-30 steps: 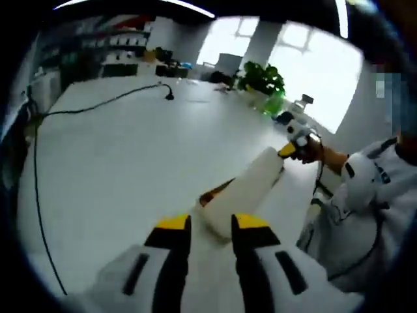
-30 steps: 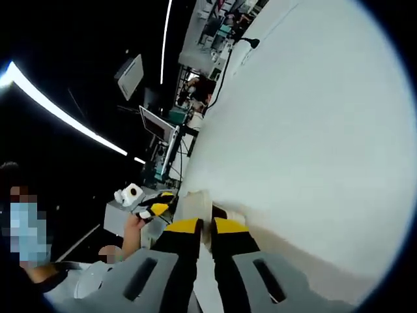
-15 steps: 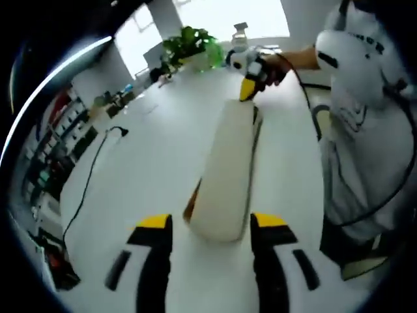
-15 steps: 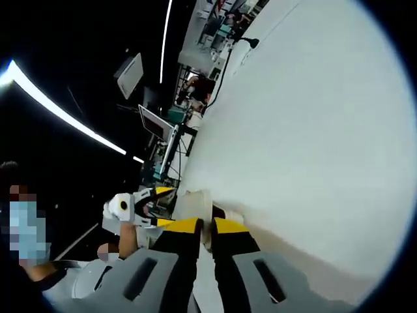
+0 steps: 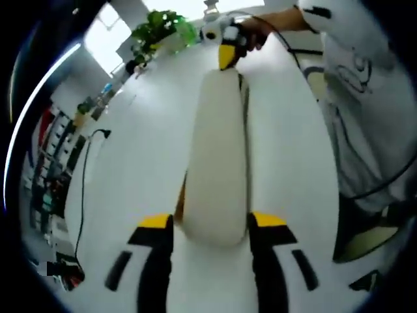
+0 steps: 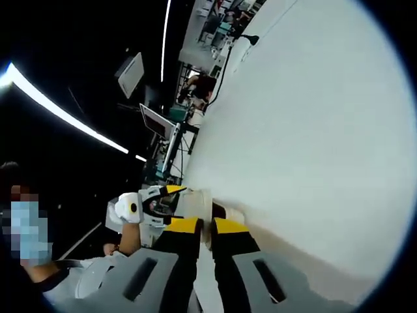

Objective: Arrange the utensils inside the cutlery case until each visible utensil rests in its matching compartment.

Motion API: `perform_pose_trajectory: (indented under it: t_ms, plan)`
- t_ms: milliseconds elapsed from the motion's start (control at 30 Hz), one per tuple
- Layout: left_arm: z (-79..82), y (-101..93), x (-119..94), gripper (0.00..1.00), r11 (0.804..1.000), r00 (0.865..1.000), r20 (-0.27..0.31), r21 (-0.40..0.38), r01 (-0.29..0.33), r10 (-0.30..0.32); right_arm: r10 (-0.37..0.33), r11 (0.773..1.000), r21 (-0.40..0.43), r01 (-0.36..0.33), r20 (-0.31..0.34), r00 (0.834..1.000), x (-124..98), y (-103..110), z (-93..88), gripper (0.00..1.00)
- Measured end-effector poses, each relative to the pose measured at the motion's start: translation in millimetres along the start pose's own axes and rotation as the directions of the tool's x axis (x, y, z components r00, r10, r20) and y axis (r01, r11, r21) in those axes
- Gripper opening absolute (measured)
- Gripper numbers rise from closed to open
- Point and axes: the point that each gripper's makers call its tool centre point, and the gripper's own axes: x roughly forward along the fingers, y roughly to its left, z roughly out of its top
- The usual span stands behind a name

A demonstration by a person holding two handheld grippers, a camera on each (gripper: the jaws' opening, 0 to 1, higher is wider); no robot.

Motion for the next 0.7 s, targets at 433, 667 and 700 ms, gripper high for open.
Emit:
perform_pose_trajectory:
  t_ms: [433, 667, 700]
  plan:
    - [0.2, -3.3, 2, 0.41, 0.998, 0.998, -0.048, 0.036, 0.051, -0.049, -0.029, 0.97, -0.245, 0.01, -0.074, 0.997, -6, 1, -9.3, 0.08]
    - [-0.2, -3.5, 3, 0.41, 0.997, 0.997, -0.059, 0.045, 0.056, -0.054, -0.217, 0.777, -0.616, 0.129, -0.07, 0.974, -19, -6, 3.9, 0.38]
    - [-0.2, -3.5, 3, 0.41, 0.997, 0.997, -0.061, 0.047, 0.057, -0.054, -0.226, 0.721, -0.682, 0.123, -0.064, 0.972, -18, -2, 5.6, 0.44]
